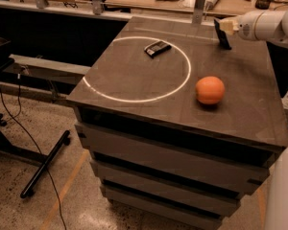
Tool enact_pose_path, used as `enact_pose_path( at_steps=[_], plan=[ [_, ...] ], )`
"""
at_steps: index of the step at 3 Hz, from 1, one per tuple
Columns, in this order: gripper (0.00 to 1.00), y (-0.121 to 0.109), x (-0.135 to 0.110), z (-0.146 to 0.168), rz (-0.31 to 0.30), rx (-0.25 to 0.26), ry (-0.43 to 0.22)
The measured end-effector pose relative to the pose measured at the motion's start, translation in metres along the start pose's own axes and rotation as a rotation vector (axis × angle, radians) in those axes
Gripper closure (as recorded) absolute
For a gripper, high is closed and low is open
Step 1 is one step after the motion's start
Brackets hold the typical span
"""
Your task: Pick rxbar blueberry
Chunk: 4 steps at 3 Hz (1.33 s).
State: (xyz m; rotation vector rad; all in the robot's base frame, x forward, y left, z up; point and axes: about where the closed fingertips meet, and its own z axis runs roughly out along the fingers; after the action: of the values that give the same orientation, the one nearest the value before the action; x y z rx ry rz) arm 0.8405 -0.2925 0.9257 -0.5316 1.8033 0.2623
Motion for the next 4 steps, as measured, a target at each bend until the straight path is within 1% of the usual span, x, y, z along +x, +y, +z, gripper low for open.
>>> enact_pose_path(
  at_steps=[1,3,4],
  plan=[
    [1.0,0.009,-0.018,-0.014,-0.039,-0.009,-0.035],
    [1.0,0.028,-0.039,-0.04,-0.092,-0.003,-0.08],
    [1.0,0.055,-0.048,-0.063,-0.118,-0.041,-0.111]
  ],
)
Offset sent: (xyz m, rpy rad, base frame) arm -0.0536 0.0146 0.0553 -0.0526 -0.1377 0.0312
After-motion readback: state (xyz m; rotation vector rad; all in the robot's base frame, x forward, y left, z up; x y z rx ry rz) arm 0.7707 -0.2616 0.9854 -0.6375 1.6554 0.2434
